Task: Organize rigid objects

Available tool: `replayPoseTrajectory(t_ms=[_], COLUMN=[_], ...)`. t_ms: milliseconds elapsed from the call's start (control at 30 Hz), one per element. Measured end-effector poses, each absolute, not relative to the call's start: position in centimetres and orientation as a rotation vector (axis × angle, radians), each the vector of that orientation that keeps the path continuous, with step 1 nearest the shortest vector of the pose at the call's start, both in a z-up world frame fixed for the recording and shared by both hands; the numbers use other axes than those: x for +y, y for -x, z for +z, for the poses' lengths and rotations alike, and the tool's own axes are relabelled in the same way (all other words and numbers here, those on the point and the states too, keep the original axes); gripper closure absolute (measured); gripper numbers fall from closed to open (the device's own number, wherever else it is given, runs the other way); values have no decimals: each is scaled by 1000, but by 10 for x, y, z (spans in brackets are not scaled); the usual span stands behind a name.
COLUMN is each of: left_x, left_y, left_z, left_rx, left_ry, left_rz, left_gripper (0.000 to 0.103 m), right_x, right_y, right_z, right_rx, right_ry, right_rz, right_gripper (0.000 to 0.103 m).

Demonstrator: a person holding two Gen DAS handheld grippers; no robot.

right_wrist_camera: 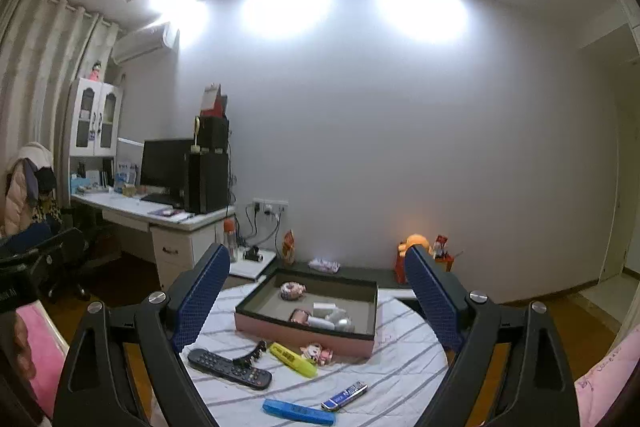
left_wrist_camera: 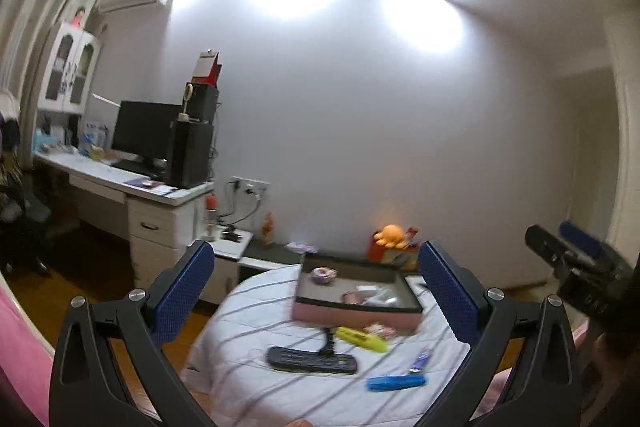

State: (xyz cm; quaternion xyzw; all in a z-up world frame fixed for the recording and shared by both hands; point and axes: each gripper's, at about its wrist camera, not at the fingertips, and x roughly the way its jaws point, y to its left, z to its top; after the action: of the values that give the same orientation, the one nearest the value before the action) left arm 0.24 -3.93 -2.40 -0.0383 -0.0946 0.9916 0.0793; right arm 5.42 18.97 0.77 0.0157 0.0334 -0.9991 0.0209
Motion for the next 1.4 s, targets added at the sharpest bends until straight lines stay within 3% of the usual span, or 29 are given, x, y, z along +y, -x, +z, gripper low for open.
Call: replayPoseTrajectory(t_ms=[233,367,867,1400], left_x=[-33,-29,-23,-8], left_y=[-21,-24,-35,-6], left_z=[-37,-48,-61,-85], left_rx=[-171,-106,-118,57], left_ry=[49,152,118,204], left_rz=[3058,3026,2882,2955], left_gripper=[0,0,0,0], right_x=[176,168,178,191], right_y=[-78,-84,-98,-67], right_z=[0,-14,-28,-63], right_rx=[114,145,112,18], right_ry=[-24,-39,-57,-146], right_rz=[-3052,-3064,-3089,-3031], right_gripper=[12,12,12,12])
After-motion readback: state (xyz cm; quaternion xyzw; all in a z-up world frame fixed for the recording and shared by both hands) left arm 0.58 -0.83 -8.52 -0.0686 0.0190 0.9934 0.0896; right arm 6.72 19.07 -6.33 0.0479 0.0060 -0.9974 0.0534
